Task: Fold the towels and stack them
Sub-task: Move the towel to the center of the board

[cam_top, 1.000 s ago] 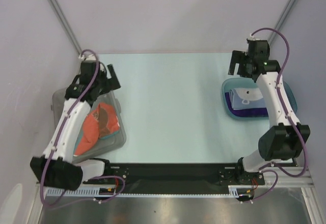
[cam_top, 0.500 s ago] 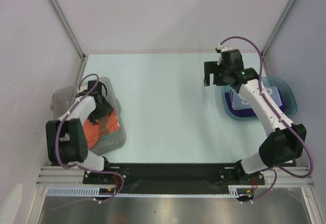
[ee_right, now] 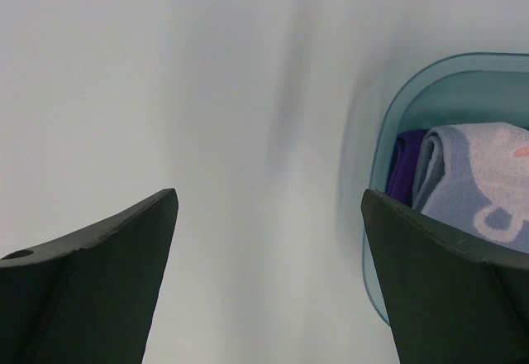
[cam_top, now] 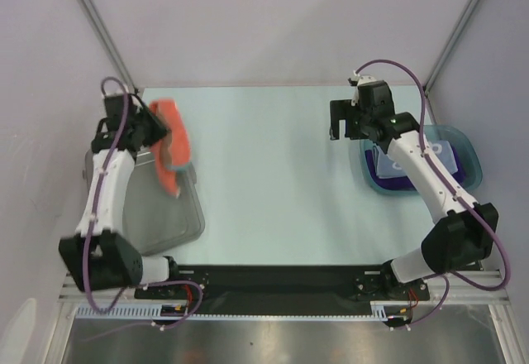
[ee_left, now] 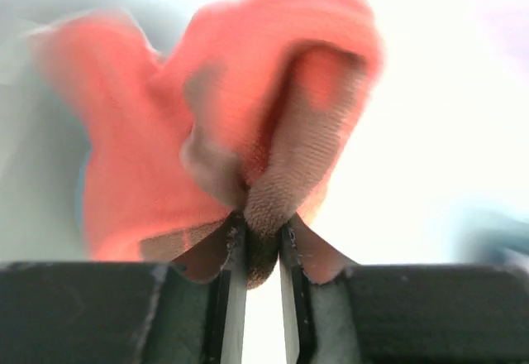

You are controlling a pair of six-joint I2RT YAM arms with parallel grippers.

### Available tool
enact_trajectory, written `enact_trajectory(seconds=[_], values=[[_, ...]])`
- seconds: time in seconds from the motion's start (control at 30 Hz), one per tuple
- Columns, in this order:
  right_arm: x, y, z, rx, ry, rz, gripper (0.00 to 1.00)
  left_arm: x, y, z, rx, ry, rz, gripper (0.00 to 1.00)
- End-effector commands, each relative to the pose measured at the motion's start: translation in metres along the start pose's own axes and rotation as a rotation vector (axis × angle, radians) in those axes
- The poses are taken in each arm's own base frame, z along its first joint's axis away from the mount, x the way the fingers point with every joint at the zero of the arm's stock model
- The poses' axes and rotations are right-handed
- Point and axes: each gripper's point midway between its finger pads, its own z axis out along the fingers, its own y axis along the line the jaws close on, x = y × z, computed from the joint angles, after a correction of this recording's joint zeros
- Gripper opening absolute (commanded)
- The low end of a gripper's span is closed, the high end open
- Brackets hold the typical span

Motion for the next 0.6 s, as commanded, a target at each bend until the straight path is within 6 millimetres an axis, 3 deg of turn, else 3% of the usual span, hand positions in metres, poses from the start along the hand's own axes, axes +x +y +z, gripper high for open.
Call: enact_trajectory(seconds=[0.0, 0.03, 0.07, 0.13, 0.17, 0.23, 0.33, 0.43, 0.47, 0.57], values=[[-0.038, 0.020, -0.033, -0.096, -0.187, 0.029, 1.00, -0.048, -0.152, -0.163, 0.814, -0.296, 0.230, 0.24], [-0.034, 0.029, -0.037, -0.151, -0.193, 0.035, 1.00, -0.055, -0.178, -0.193, 0.952, -0.364, 0.262, 0.24], [-0.037, 0.033, -0.038, -0.173, -0.215, 0.047, 1.00, -0.036, -0.198, -0.210, 1.049, -0.327, 0.302, 0.25], [-0.033, 0.041, -0.040, -0.222, -0.209, 0.072, 1.00, -0.017, -0.223, -0.227, 1.158, -0.293, 0.333, 0.36], [-0.030, 0.044, -0.042, -0.237, -0.210, 0.077, 1.00, 0.003, -0.235, -0.233, 1.228, -0.238, 0.350, 0.38], [-0.024, 0.041, -0.041, -0.218, -0.215, 0.101, 1.00, 0.039, -0.245, -0.218, 1.290, -0.122, 0.340, 0.38], [-0.012, 0.032, -0.039, -0.178, -0.211, 0.121, 1.00, 0.086, -0.234, -0.156, 1.159, 0.014, 0.342, 0.40], [0.003, 0.035, -0.037, -0.190, -0.156, 0.123, 1.00, 0.146, -0.204, -0.088, 0.957, 0.192, 0.329, 0.47], [0.011, 0.036, -0.036, -0.189, -0.131, 0.120, 1.00, 0.175, -0.187, -0.067, 0.904, 0.273, 0.327, 0.50], [0.028, 0.031, -0.027, -0.157, -0.072, 0.121, 1.00, 0.211, -0.154, -0.032, 0.764, 0.364, 0.328, 0.57]])
